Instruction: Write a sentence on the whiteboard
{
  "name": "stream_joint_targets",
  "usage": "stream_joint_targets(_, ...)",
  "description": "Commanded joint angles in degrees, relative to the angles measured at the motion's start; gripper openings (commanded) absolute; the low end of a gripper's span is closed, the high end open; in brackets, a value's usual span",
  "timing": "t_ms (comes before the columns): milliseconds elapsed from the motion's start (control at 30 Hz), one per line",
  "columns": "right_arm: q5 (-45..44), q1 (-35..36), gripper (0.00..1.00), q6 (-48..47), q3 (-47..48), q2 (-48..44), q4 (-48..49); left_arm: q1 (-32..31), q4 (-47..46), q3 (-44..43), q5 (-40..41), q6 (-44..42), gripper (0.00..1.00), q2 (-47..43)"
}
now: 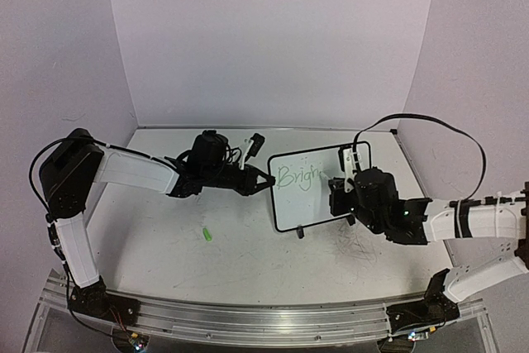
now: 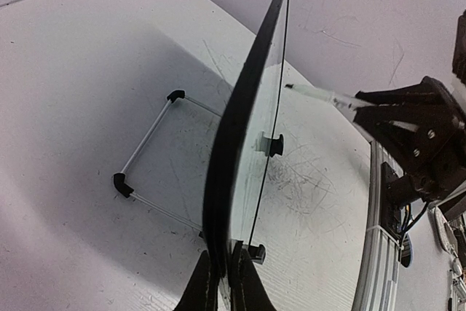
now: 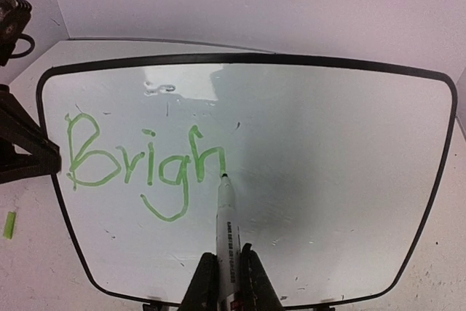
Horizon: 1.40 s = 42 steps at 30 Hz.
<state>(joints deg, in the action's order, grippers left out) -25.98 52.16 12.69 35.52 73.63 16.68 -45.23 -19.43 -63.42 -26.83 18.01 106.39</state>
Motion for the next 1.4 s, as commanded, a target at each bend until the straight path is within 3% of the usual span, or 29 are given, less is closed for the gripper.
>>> stream_joint_targets(0, -0.1, -1.0, 0.0, -2.0, 0.5, -6.7, 1.8, -0.2, 3.2, -1.7, 2.3, -2.4, 0.0, -2.0)
stream_joint_targets(800, 2.2, -4.4, 0.0, -5.2, 5.7, 1.5, 5.0, -0.2, 3.5, -1.8, 2.3, -2.7, 0.0, -2.5)
stream_joint_targets(1367, 3.4, -4.4, 0.0, -0.9, 3.2, 0.6, -0.2, -0.2, 3.6, -2.0, 2.2, -2.7, 0.0, -2.3)
